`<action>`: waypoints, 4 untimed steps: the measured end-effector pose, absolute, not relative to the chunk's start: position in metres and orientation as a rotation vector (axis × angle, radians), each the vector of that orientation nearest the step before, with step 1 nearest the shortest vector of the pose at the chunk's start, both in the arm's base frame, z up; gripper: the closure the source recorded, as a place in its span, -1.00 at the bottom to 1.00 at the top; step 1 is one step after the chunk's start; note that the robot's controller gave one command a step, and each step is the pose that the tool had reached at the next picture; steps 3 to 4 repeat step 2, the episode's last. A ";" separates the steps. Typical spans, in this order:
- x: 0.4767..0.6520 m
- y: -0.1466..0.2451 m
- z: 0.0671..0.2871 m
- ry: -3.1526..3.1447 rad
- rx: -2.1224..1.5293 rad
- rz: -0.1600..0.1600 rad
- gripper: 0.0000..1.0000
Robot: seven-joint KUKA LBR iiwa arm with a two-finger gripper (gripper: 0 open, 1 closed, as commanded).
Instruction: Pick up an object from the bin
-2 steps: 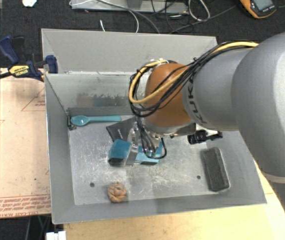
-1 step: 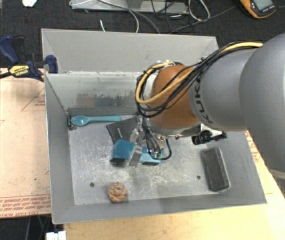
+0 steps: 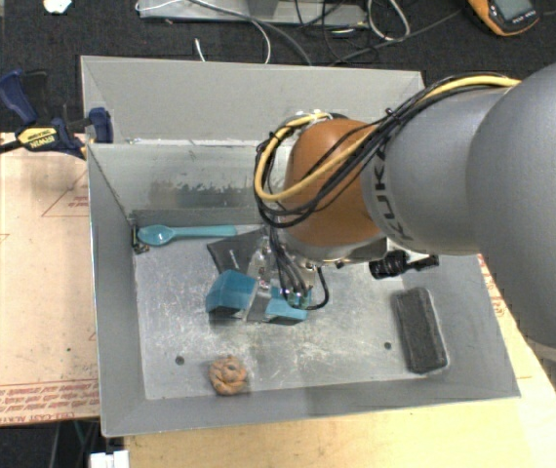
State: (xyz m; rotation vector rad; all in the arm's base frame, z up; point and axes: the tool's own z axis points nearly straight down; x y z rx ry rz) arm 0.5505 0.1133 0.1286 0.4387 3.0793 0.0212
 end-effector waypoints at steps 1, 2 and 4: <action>0.547 0.110 0.127 3.087 0.384 0.024 1.00; 0.544 0.115 0.150 3.094 0.349 0.020 1.00; 0.544 0.115 0.150 3.094 0.349 0.020 1.00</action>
Offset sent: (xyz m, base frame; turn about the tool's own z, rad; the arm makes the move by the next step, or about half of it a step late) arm -0.0062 0.0055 0.0317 -0.0671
